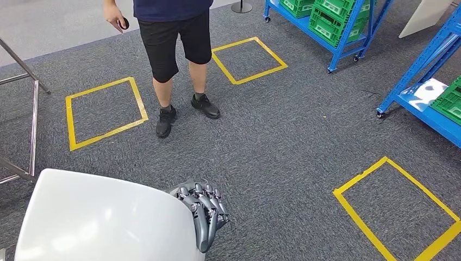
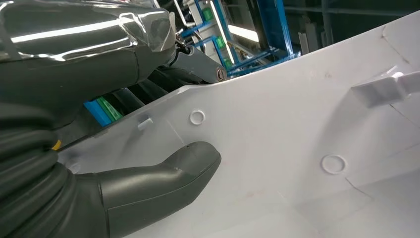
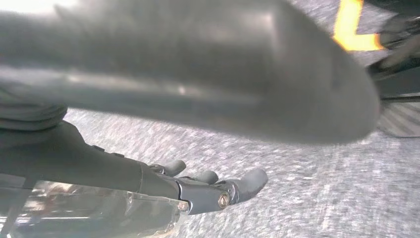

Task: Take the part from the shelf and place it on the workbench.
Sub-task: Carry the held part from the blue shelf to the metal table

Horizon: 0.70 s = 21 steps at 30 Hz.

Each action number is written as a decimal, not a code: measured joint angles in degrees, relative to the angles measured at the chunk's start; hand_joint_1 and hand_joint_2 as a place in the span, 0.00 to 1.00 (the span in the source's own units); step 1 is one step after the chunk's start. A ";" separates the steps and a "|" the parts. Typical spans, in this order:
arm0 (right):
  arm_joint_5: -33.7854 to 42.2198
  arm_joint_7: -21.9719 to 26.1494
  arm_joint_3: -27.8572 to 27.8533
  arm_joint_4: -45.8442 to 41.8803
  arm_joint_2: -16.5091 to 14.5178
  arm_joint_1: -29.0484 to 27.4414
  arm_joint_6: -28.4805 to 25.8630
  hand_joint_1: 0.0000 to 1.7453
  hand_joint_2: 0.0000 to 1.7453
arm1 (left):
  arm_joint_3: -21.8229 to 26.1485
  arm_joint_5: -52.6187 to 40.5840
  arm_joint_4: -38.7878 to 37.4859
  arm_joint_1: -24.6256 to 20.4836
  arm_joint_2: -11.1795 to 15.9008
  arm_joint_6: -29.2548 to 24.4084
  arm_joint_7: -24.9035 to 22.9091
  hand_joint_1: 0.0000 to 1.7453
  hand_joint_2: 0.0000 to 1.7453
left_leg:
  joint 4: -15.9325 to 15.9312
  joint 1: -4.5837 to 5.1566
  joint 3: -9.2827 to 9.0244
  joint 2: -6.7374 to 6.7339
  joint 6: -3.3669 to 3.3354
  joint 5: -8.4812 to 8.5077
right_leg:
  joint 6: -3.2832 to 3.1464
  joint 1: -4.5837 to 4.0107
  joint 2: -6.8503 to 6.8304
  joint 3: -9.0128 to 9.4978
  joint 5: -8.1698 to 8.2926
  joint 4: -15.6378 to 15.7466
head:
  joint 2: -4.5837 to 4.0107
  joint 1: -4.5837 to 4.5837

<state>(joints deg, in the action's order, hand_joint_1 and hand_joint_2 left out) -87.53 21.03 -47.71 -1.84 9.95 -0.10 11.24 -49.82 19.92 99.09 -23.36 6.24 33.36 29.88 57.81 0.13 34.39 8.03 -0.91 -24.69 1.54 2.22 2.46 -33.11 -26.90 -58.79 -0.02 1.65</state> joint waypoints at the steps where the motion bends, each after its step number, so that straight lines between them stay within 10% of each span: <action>1: -0.01 0.13 0.00 0.06 0.17 0.03 -0.10 0.00 0.00 | 0.28 -0.11 0.15 0.21 0.11 0.09 0.09 1.00 1.00 | 0.30 -0.08 0.15 -0.46 0.20 -0.15 | -0.32 -0.01 -0.56 0.11 0.00 0.03 | -0.01 0.06; 5: 0.01 0.42 0.00 0.35 0.42 -0.15 -0.18 0.00 0.00 | 1.18 -0.42 0.64 0.61 0.37 0.31 0.19 1.00 1.00 | 11.17 -0.25 5.55 -6.87 1.08 -5.47 | -1.63 -0.33 -3.03 0.62 -0.35 0.14 | -0.01 0.76; 7: 0.01 0.44 0.00 0.51 0.56 -0.25 -0.18 0.00 0.00 | 1.57 -0.46 0.74 0.86 0.43 0.39 0.20 1.00 1.00 | 17.21 -0.49 9.15 -7.67 1.19 -7.23 | -1.87 -0.61 -4.57 0.68 -0.60 0.13 | -0.01 0.78; 13: 0.01 0.52 0.00 0.72 0.66 -0.10 -0.18 0.00 0.00 | 2.20 -0.57 1.27 0.96 0.51 0.54 0.20 1.00 1.00 | 1.59 0.48 1.33 -12.07 -0.37 -0.08 | -1.23 -1.41 -8.40 1.65 -1.59 0.21 | -0.01 0.76; 16: -0.01 0.54 0.01 0.77 0.69 0.10 -0.18 0.00 0.00 | 2.52 -0.59 1.49 1.12 0.54 0.60 0.20 1.00 1.00 | 0.44 0.66 1.04 -10.50 -1.03 0.20 | -0.45 -1.41 -9.68 2.12 -1.95 0.53 | -0.01 0.82; 21: -0.01 0.55 0.02 0.92 0.75 -0.11 -0.18 0.00 0.00 | 2.79 -0.62 1.78 1.23 0.30 0.67 0.20 1.00 1.00 | -1.11 0.27 -0.16 -6.69 -2.04 1.07 | -0.83 -1.10 -3.02 -4.18 -7.32 -12.18 | 0.00 0.14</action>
<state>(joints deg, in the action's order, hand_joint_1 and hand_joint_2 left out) -87.53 21.58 -47.69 -0.91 10.70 -0.21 11.06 -47.02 19.30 100.87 -22.13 6.54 34.03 30.08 56.70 0.40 34.24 1.34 -2.96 -23.62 0.71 1.13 -0.56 -37.29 -34.21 -70.97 -0.02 1.79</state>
